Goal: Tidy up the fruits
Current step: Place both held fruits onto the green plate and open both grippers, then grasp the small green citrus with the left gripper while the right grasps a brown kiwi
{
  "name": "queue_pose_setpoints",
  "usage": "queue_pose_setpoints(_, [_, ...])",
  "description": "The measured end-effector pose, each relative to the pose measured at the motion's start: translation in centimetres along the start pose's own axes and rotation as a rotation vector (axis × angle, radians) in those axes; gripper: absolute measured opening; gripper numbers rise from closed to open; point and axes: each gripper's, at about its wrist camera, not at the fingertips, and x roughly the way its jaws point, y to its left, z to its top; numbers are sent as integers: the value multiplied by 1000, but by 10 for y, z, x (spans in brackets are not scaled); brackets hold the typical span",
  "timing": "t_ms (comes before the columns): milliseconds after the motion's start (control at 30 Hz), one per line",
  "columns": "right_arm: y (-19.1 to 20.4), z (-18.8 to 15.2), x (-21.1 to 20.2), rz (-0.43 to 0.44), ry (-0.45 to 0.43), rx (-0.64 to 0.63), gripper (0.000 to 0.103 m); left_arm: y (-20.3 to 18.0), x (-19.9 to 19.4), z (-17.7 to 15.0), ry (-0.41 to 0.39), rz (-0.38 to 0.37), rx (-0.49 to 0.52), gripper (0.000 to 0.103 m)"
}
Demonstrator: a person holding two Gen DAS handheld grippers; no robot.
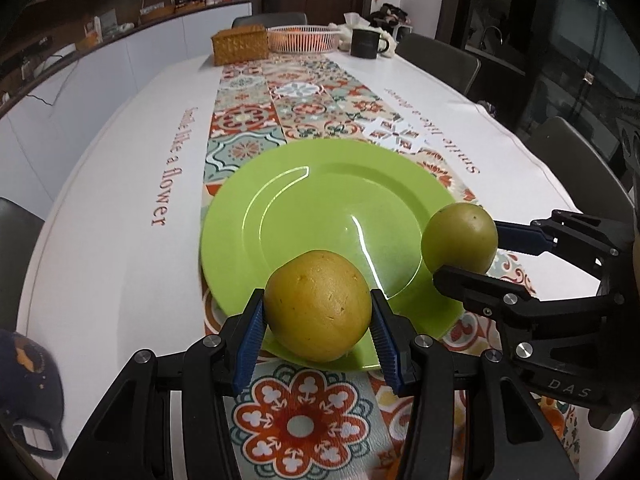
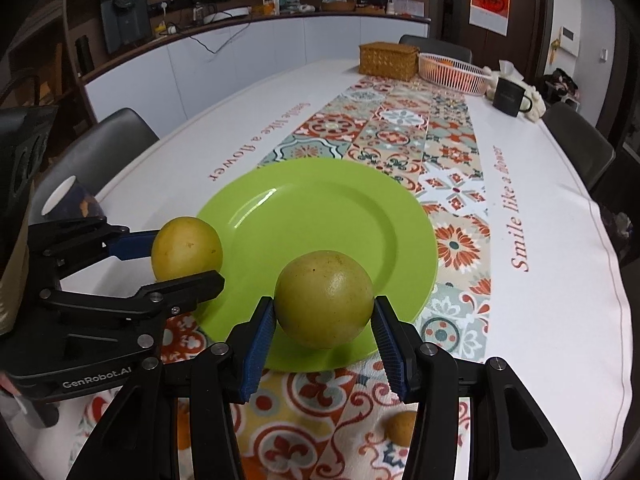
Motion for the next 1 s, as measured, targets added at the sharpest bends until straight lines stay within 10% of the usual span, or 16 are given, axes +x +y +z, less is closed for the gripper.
queue_pose_setpoints(400, [-3,-3,2,-14,-3,19,57,2,-8,-3,-26,40,0,64])
queue_pose_setpoints(1000, [23,-40,-116,-108,-214,45,70,-24,-125,-52,-187,128,-23,83])
